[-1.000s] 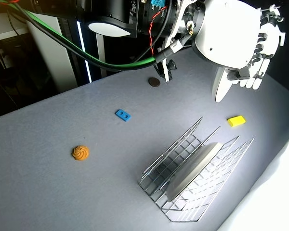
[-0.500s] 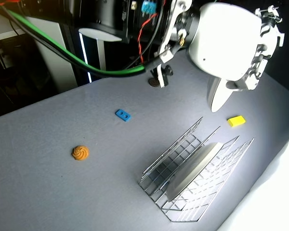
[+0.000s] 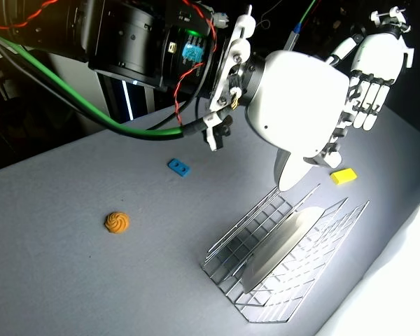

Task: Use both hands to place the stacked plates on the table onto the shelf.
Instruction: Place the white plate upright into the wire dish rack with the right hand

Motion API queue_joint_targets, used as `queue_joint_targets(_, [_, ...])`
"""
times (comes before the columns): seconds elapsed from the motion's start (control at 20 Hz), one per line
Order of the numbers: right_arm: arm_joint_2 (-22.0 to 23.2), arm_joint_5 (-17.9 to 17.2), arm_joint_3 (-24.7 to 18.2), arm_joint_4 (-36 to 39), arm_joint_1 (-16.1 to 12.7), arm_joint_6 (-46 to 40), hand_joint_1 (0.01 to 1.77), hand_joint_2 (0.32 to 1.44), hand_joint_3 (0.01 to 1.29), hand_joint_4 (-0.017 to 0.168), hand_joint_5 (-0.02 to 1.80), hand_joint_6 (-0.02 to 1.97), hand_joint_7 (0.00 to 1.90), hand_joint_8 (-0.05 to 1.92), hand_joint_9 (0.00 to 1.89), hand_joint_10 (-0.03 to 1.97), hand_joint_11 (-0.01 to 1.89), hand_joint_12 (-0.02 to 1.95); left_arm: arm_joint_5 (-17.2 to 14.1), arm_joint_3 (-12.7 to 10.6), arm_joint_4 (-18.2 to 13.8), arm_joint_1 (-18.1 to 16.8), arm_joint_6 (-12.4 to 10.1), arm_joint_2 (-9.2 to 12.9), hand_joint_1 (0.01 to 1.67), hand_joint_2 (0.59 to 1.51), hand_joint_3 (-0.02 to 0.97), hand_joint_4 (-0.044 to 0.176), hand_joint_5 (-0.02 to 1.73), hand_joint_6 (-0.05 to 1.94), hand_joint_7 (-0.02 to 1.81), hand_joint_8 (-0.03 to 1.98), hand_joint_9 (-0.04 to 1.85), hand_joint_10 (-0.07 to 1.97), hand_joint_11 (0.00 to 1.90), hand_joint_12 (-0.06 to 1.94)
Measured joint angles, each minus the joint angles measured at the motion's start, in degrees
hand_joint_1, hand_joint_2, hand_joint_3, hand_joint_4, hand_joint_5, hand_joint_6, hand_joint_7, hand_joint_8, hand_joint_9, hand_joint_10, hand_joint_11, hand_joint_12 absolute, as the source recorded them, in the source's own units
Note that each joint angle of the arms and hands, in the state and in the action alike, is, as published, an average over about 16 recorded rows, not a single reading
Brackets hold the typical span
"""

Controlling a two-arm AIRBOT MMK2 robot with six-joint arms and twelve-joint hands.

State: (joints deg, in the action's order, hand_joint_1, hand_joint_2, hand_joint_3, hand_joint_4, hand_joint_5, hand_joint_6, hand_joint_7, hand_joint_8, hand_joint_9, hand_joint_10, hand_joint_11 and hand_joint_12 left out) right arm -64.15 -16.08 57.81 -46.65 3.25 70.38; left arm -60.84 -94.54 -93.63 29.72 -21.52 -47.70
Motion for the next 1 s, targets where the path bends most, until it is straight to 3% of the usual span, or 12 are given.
queue_joint_targets(0.5, [2.2, -0.2, 0.1, 1.9, 2.1, -0.2, 1.2, 0.99, 0.02, 0.005, 0.98, 0.88, 1.06, 0.81, 1.2, 0.02, 0.74, 1.12, -0.1, 0.3, -0.2, -0.4, 0.1, 0.0, 0.01, 1.185, 0.014, 0.001, 0.02, 0.02, 0.02, -0.01, 0.02, 0.02, 0.02, 0.01])
queue_joint_targets(1.0, [2.0, -0.2, 1.2, 3.2, 3.7, -1.0, 1.21, 0.99, 0.02, 0.008, 0.98, 0.88, 1.06, 0.81, 1.2, 0.02, 0.73, 1.11, -0.4, 1.8, -2.5, -2.6, 0.8, 0.0, 0.01, 1.186, 0.014, 0.001, 0.02, 0.02, 0.02, -0.01, 0.02, 0.02, 0.02, 0.01])
